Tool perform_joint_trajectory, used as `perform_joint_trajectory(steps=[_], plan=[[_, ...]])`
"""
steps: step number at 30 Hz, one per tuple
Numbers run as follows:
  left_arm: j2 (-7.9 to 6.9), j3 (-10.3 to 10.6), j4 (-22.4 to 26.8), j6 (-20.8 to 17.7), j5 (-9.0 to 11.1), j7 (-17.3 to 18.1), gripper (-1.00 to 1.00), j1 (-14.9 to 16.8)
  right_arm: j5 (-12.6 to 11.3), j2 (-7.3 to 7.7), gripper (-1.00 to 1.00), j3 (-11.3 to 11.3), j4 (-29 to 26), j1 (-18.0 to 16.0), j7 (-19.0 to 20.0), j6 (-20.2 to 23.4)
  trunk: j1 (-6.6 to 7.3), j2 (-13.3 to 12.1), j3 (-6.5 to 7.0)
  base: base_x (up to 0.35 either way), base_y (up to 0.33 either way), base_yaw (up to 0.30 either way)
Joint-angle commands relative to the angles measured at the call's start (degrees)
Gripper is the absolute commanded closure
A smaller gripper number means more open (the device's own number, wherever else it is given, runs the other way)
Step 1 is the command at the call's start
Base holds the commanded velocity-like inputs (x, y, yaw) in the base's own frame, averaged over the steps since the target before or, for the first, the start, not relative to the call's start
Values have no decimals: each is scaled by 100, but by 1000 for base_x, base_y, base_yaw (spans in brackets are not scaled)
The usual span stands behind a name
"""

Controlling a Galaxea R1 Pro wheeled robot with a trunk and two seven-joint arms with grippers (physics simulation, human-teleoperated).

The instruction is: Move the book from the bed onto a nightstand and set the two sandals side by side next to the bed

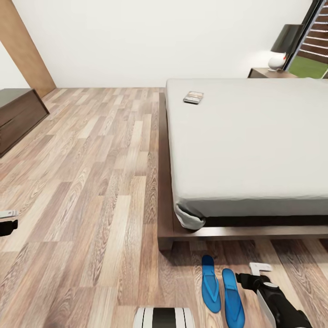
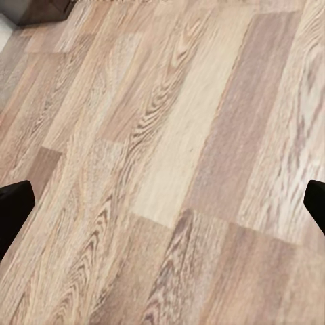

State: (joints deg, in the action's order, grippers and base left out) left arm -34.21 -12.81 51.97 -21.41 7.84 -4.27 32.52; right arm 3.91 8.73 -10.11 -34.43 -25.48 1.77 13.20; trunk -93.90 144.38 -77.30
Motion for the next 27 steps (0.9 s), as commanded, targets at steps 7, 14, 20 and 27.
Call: perform_joint_trajectory(steps=[7,14,20,27], plan=[[1,6,-4,-29,60,-35,-100,0,40,22,-100,-18,-10,35,17,33,19,-8,152,0,0,0],[2,6,-20,-30,60,-36,-100,0,44,30,-100,-18,9,48,10,34,37,-17,307,0,0,0],[2,6,-37,-30,60,-38,-100,0,44,31,-100,-18,22,51,9,34,52,-25,440,0,0,0],[-12,6,-57,-31,54,-39,-100,0,41,32,-100,-27,116,124,8,28,70,-35,595,0,0,0]])
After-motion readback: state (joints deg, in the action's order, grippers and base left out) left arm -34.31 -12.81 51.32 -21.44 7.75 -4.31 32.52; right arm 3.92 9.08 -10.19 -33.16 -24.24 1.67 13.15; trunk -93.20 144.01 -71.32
